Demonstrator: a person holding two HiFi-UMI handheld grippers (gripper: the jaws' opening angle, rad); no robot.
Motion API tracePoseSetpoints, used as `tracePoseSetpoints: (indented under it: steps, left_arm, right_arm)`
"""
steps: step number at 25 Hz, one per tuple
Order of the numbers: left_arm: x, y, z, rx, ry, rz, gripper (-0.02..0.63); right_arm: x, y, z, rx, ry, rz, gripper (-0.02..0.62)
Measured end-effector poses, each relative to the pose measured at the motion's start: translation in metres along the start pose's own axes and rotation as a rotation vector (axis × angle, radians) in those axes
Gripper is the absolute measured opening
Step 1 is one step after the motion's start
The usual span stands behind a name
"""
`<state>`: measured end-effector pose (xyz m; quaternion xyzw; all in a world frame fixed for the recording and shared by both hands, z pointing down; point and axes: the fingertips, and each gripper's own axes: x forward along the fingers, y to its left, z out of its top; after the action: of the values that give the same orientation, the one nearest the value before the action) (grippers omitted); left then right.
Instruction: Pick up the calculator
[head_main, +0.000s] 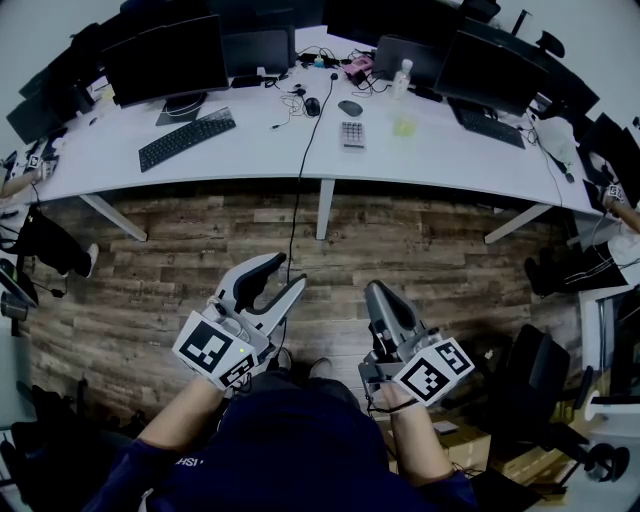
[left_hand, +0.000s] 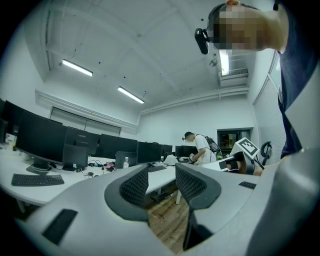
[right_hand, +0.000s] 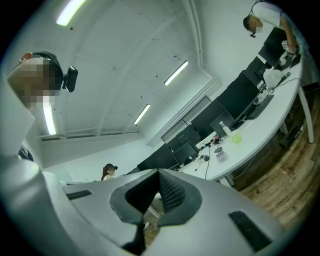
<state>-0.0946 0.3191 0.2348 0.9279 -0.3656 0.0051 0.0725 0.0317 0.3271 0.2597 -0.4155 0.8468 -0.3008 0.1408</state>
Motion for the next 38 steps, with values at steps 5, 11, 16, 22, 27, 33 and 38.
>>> tracePoseSetpoints:
  steps: [5,11,16,22,27,33,38]
  left_arm:
    - [0.003,-0.007,-0.002,-0.003,0.003,-0.003,0.210]
    - [0.009,-0.022,-0.008,0.001,0.004,0.010,0.234]
    - [0.014,-0.033,-0.011,0.006,0.007,0.024,0.256]
    - [0.021,-0.036,-0.014,0.010,0.019,0.033,0.262]
    - [0.030,-0.029,-0.015,0.007,0.026,0.031,0.265]
    - [0.048,-0.011,-0.021,-0.004,0.033,0.022,0.270]
    - [0.071,0.013,-0.023,-0.014,0.045,0.011,0.272]
  right_arm:
    - [-0.007,-0.004,0.002,-0.002,0.001,0.000,0.003]
    - [-0.024,-0.012,0.005,-0.008,0.006,0.006,0.003]
    - [-0.040,-0.020,0.010,-0.012,0.005,0.005,0.003]
    - [-0.047,-0.032,0.013,0.000,0.006,0.000,0.003]
    - [-0.039,-0.040,0.016,0.004,0.010,0.001,0.003]
    - [-0.023,-0.056,0.020,0.007,0.011,-0.012,0.003]
    - [0.000,-0.076,0.026,0.017,0.015,-0.034,0.003]
